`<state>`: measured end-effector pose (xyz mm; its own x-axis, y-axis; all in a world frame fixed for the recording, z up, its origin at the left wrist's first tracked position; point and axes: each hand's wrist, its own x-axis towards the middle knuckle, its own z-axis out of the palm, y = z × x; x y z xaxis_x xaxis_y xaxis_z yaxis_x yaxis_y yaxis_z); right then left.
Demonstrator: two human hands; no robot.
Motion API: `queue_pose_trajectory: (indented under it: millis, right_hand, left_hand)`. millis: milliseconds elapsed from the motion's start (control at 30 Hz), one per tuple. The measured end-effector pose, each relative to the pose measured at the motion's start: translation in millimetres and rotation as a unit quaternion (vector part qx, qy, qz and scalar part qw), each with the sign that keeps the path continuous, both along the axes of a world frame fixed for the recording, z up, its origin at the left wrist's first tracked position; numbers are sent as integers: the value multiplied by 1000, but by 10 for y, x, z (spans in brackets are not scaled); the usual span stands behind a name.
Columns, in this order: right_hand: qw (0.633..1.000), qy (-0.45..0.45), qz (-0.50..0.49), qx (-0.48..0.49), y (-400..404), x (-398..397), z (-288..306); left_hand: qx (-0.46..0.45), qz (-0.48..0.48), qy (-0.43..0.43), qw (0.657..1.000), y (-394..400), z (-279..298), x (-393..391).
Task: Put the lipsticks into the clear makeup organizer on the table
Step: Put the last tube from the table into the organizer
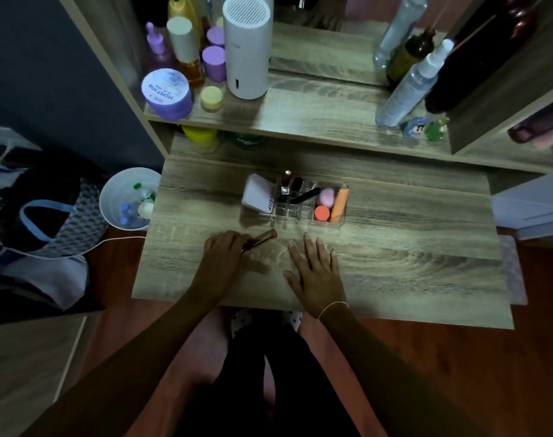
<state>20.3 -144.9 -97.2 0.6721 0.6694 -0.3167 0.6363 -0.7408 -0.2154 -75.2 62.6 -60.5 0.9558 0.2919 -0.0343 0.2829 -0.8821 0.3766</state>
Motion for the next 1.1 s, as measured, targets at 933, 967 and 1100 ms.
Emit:
queue_pose_trajectory:
  millis: [933,967,1100]
  right_hand:
    - [999,-5,-35,-25,-186,194,-62]
    - [999,-5,-36,-23,-188,193,-64]
    - [999,0,-37,-18,-186,201,-66]
  left_hand:
    - [-228,139,-94,959,-210,93,958]
    - [-224,142,-89,960,-213,82,955]
    - [-227,149,-86,959,-213,62,955]
